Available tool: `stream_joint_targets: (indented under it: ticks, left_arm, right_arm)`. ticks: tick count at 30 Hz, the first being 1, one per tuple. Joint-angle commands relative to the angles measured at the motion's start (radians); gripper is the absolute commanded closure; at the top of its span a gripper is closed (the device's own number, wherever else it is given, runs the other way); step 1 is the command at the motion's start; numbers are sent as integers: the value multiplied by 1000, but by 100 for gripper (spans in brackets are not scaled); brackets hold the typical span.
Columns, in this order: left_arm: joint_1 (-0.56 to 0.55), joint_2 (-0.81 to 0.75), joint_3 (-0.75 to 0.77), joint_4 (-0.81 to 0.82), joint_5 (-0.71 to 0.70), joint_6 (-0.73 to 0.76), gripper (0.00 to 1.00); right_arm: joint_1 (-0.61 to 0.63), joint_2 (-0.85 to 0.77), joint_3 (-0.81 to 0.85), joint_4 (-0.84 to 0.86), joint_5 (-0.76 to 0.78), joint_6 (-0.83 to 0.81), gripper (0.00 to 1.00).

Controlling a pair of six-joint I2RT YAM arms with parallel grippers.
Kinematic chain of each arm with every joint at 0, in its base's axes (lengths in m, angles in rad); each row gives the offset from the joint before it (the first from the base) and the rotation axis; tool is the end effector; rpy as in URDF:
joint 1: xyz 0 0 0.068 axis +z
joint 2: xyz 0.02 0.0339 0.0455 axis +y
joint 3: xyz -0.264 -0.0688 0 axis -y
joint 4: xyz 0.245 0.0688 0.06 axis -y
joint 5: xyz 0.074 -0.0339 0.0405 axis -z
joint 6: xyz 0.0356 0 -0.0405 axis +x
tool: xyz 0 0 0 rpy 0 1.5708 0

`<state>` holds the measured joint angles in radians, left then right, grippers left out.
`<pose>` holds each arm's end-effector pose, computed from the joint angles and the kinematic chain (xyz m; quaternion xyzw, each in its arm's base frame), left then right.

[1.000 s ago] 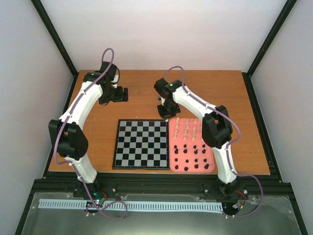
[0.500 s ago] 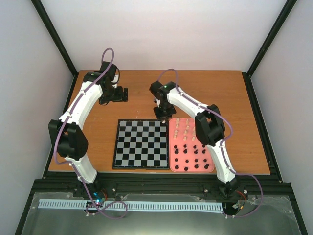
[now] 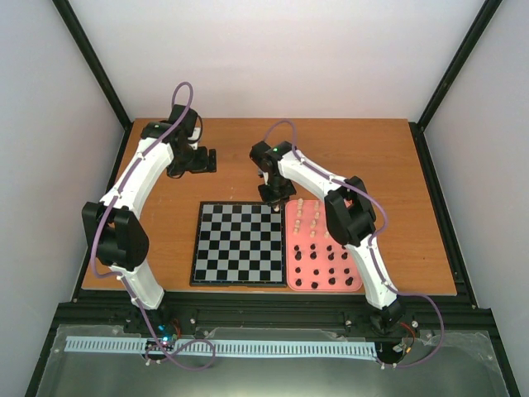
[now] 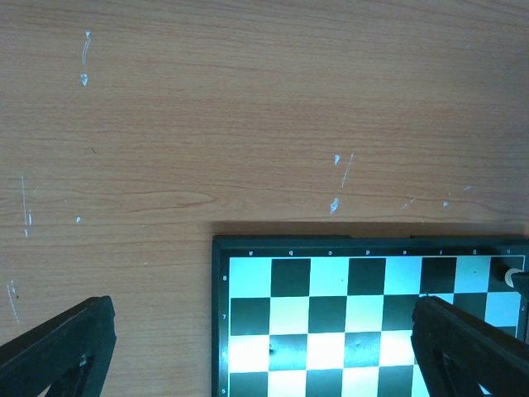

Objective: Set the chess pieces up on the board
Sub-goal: Place the chess piece on the chessboard.

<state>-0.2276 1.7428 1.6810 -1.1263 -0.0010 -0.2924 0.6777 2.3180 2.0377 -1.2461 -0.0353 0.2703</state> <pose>0.3452 -0.0799 0.3167 -0.0319 0.9812 -0.0484 0.1839 0.3547 0.2871 0.1876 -0.2026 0.9789 0.0258 0.0117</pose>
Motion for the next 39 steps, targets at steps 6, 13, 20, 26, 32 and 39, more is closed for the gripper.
stream_joint_targets:
  ticks: [6, 13, 20, 26, 32, 39]
  left_arm:
    - [-7, -37, -5, -10, -8, -3, 0]
    - [-7, -45, -12, -6, -8, -2, 0]
    - [-7, -49, -18, -3, -7, -1, 0]
    - [-7, -52, -24, -1, -6, -1, 0]
    - [-7, -51, -19, -3, -6, 2, 0]
    - [-7, -55, -18, -4, -12, 3, 0]
  right_arm:
    - [6, 23, 15, -6, 22, 3, 87]
    - [6, 29, 21, 3, 23, 4, 86]
    - [6, 35, 23, 3, 19, 5, 84]
    - [6, 25, 19, 5, 12, -1, 75]
    - [8, 10, 25, 22, -12, -17, 62]
    - [8, -44, 126, 0, 3, -31, 39]
